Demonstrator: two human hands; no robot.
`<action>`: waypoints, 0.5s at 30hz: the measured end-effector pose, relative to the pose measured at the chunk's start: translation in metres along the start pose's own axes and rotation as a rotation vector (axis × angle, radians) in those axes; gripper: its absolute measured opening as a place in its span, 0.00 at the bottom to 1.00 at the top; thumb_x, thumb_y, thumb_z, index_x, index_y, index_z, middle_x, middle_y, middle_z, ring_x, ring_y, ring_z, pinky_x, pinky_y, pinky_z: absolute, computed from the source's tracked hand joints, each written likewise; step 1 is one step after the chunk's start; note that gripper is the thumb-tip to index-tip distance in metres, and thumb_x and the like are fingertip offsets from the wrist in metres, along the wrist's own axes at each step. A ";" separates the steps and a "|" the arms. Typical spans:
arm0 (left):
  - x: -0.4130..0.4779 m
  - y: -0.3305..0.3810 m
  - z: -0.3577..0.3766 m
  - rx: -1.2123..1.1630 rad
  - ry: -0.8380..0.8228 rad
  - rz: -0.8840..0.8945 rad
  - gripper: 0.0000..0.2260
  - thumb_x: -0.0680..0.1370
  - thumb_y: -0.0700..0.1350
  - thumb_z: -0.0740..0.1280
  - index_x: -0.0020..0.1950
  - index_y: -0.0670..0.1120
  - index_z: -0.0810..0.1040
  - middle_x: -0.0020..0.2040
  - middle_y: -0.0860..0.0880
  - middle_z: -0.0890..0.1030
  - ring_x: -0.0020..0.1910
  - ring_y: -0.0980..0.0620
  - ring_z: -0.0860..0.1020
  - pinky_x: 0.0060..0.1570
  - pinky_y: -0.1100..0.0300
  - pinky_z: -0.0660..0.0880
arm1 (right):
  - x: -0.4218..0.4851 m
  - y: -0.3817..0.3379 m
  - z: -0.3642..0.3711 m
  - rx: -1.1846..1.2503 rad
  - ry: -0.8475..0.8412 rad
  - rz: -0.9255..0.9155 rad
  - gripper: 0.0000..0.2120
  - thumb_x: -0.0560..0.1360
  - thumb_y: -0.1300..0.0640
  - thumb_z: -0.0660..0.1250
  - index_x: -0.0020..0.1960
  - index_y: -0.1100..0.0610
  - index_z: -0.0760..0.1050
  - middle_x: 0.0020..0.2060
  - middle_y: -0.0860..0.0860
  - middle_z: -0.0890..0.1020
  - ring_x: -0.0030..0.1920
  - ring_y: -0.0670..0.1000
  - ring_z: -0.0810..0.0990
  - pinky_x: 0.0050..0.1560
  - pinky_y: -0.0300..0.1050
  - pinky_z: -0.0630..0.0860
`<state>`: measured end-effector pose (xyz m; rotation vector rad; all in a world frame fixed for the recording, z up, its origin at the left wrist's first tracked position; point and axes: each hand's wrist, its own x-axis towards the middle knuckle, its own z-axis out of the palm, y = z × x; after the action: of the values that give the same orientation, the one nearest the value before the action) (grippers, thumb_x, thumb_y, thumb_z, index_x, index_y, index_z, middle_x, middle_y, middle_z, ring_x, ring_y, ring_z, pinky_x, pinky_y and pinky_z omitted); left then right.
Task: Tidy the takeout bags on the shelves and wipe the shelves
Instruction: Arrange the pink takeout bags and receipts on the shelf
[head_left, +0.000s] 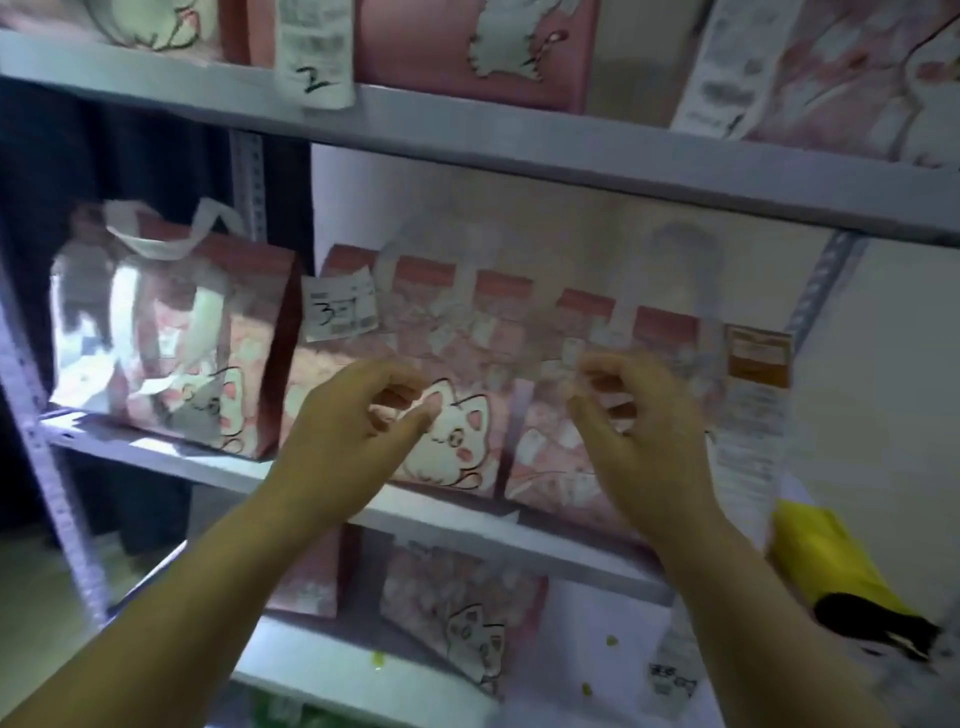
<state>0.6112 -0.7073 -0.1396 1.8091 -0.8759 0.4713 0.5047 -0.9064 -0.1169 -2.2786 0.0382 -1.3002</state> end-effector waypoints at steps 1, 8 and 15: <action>-0.002 -0.014 -0.011 0.007 0.005 -0.032 0.06 0.72 0.48 0.70 0.48 0.52 0.78 0.46 0.57 0.79 0.45 0.63 0.77 0.39 0.73 0.73 | -0.001 -0.004 0.016 0.007 -0.028 0.016 0.11 0.72 0.49 0.65 0.52 0.52 0.76 0.45 0.45 0.77 0.46 0.46 0.77 0.46 0.44 0.76; -0.005 -0.116 -0.105 0.027 0.043 -0.187 0.05 0.73 0.47 0.70 0.46 0.56 0.78 0.45 0.58 0.80 0.43 0.65 0.78 0.39 0.73 0.73 | -0.005 -0.053 0.144 0.086 -0.145 0.124 0.07 0.73 0.48 0.66 0.50 0.46 0.76 0.48 0.41 0.78 0.47 0.39 0.76 0.45 0.37 0.73; 0.008 -0.204 -0.203 0.110 0.011 -0.189 0.06 0.73 0.47 0.70 0.49 0.56 0.77 0.46 0.60 0.80 0.44 0.68 0.76 0.39 0.76 0.71 | -0.012 -0.112 0.260 0.088 -0.118 0.214 0.06 0.74 0.53 0.68 0.50 0.46 0.75 0.47 0.42 0.77 0.46 0.40 0.76 0.40 0.30 0.73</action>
<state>0.7858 -0.4823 -0.1820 1.9664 -0.6739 0.4143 0.6847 -0.6974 -0.1834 -2.2038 0.1758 -1.0374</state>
